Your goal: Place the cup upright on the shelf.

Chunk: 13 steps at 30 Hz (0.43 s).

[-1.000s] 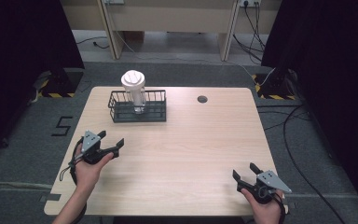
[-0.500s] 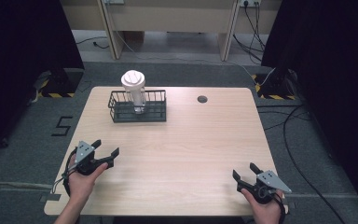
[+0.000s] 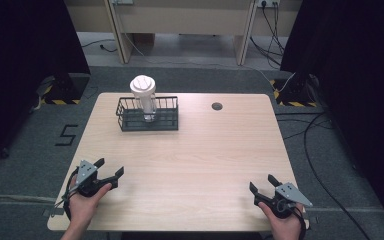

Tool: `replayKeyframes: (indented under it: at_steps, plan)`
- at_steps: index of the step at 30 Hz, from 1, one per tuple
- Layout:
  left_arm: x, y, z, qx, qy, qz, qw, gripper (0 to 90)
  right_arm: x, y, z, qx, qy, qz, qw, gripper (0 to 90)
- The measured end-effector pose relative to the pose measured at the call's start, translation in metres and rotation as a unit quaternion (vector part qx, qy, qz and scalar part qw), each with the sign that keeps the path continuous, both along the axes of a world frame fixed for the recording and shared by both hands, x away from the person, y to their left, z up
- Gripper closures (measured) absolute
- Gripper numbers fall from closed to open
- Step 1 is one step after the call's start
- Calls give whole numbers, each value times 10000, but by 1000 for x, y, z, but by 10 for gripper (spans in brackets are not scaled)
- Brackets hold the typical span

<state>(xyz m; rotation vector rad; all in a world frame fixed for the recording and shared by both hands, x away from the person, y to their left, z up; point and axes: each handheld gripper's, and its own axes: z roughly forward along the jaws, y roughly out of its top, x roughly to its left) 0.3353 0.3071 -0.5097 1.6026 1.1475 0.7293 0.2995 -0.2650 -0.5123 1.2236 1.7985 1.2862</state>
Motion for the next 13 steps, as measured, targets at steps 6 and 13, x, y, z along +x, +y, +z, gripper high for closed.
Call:
replayKeyframes:
  at_steps: [6, 13]
  plan:
    - [-5, 1, -2, -101, -78, 37, 9999, 159, 0, 0, 0, -16, 10, 32, 10000, 237]
    - [-7, 6, -1, -156, -131, 71, 9998, 163, 1, 0, 0, -10, 13, 15, 10000, 232]
